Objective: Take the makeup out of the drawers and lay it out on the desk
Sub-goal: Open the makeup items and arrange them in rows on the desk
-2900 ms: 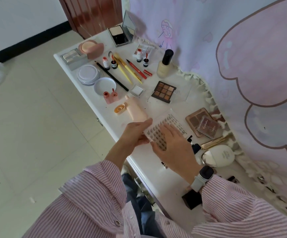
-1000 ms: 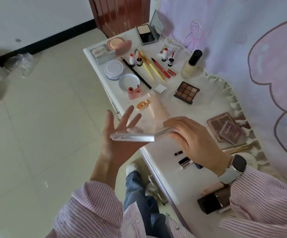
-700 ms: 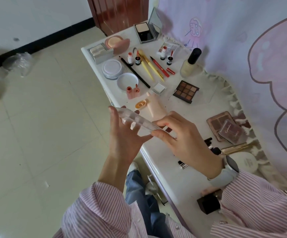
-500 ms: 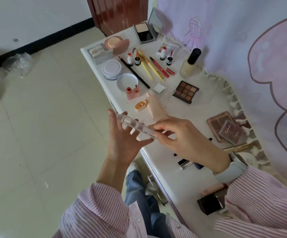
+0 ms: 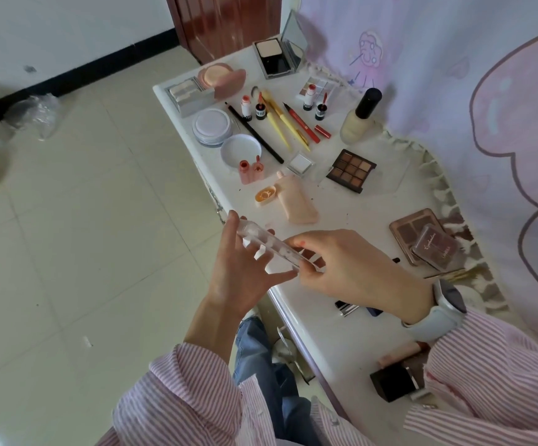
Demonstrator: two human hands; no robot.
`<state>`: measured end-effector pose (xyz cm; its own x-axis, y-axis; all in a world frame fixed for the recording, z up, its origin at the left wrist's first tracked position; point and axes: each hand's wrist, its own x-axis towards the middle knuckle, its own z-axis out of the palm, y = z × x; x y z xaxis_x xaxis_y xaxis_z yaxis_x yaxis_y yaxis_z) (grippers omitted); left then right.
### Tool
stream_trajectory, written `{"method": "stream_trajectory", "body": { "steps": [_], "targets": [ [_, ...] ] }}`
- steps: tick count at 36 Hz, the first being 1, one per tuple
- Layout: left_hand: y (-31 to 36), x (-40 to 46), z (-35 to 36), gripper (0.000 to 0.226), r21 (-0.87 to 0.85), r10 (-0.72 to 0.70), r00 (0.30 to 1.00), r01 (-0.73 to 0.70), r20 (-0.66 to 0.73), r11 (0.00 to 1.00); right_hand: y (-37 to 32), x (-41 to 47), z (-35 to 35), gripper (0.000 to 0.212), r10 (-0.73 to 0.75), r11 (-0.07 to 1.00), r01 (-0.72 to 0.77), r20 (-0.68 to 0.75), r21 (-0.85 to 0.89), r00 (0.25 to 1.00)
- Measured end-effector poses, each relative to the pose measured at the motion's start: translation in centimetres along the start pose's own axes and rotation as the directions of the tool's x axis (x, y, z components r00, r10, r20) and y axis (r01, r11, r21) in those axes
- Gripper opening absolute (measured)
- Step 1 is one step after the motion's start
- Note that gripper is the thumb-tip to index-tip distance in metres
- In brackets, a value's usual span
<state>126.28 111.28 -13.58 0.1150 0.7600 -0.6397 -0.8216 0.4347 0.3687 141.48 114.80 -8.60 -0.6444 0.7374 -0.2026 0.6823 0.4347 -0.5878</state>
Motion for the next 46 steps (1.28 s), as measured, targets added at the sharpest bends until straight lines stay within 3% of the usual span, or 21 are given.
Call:
{"method": "stream_trajectory", "body": {
  "steps": [7, 20, 29, 35, 41, 46],
  "targets": [
    [0.2, 0.0, 0.4, 0.043, 0.033, 0.018, 1.0, -0.017, -0.017, 0.999, -0.9, -0.1, 0.5, 0.028, -0.03, 0.984, 0.015, -0.08, -0.18, 0.996],
    [0.5, 0.7, -0.4, 0.037, 0.086, 0.03, 0.999, -0.031, 0.012, 0.996, -1.4, 0.1, 0.2, 0.022, 0.012, 0.973, -0.01, 0.01, -0.232, 1.0],
    [0.8, 1.1, -0.8, 0.032, 0.09, 0.014, 0.997, -0.02, 0.07, 0.996, -1.4, 0.5, 0.5, 0.027, 0.02, 0.978, -0.027, -0.039, -0.205, 0.999],
    [1.2, 1.8, -1.9, 0.069, 0.147, -0.062, 0.979, 0.033, 0.196, 0.989, -0.9, 0.9, -0.5, 0.033, 0.015, 0.996, -0.02, -0.066, -0.082, 0.998],
    [0.6, 2.1, -3.0, 0.061, 0.055, -0.054, 0.945, 0.039, 0.321, 0.998, 0.7, 1.4, -0.6, 0.036, 0.046, 0.993, -0.055, -0.081, -0.107, 0.996],
    [0.4, 2.0, -4.3, 0.042, -0.018, -0.048, 0.975, 0.053, 0.219, 0.998, 2.7, 1.2, 0.1, 0.028, 0.096, 0.994, -0.104, -0.198, -0.028, 0.975]
  ]
}}
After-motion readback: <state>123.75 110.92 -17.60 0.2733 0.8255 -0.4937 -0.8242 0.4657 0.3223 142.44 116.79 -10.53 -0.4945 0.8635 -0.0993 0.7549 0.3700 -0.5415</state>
